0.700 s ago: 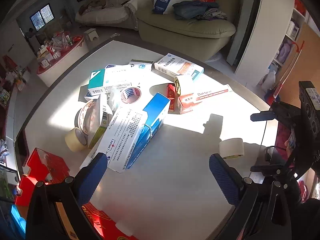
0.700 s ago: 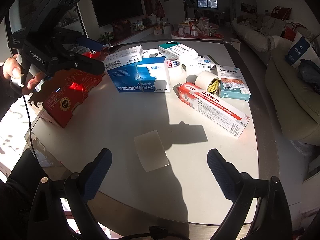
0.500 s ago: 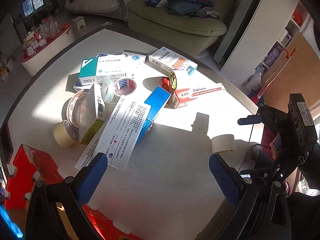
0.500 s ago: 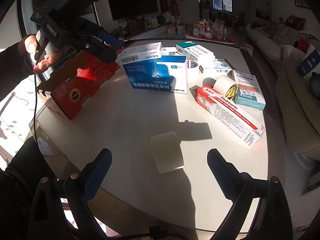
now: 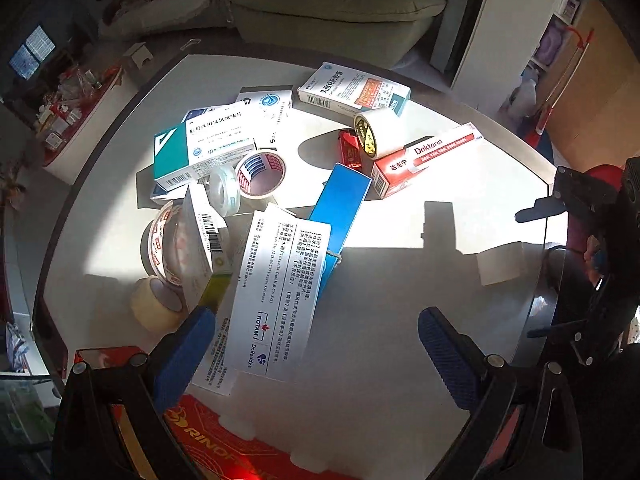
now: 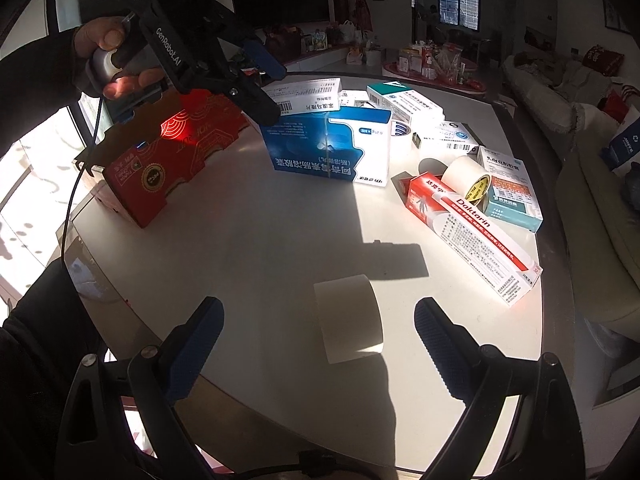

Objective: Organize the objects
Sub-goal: 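Grasp the white printed box with the left tool while the right grasps the beige tape roll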

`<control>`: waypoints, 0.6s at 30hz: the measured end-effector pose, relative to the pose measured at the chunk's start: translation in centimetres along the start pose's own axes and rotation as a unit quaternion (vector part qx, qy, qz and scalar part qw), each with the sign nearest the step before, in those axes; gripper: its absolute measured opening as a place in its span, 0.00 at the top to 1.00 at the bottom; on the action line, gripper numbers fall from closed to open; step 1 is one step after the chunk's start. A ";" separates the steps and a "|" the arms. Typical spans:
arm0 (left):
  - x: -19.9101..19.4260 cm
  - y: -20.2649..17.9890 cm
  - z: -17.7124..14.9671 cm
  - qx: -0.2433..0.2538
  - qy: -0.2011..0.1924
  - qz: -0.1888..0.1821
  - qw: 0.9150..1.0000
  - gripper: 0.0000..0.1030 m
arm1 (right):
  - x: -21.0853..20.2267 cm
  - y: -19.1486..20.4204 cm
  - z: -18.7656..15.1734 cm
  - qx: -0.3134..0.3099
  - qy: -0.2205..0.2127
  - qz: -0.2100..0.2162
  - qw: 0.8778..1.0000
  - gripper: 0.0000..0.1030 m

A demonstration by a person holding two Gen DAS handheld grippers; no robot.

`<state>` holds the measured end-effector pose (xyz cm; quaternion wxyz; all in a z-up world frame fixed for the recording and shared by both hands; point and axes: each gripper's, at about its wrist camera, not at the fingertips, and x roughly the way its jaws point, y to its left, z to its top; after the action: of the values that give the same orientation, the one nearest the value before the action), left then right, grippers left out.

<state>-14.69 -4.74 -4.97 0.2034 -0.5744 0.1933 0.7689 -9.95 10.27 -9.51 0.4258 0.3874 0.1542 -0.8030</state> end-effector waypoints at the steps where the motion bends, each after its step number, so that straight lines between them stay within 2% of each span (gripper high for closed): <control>1: 0.2 0.2 0.2 0.001 0.004 -0.007 1.000 0.00 | 0.0 0.0 0.1 -0.003 0.001 -0.001 1.000 0.07; 4: 0.5 0.7 0.8 0.003 0.008 -0.026 1.000 0.03 | 0.1 0.1 0.3 -0.008 0.002 -0.003 1.000 0.07; 7: 0.8 0.9 1.0 0.001 0.011 -0.038 0.999 0.11 | 0.3 0.2 0.4 -0.009 0.004 -0.004 1.000 0.11; 12: 1.6 0.7 0.6 0.004 0.021 -0.025 0.999 0.11 | 1.1 0.3 0.5 -0.013 0.015 0.005 1.000 0.15; 14: 1.6 0.8 0.5 0.000 0.019 -0.030 0.999 0.11 | 1.5 0.2 0.6 -0.016 0.020 0.008 1.000 0.23; 15: 1.7 0.8 0.6 -0.002 0.020 -0.028 0.999 0.11 | 1.7 0.1 0.6 -0.015 0.024 0.011 1.000 0.31; 18: 1.8 0.5 0.5 0.003 0.022 -0.014 1.000 0.11 | 2.2 -0.3 0.6 -0.008 0.032 0.012 0.999 0.36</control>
<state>-15.80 -4.71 -6.56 0.2116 -0.5935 0.1915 0.7526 -11.22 8.80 -10.81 0.4332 0.4114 0.1696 -0.7837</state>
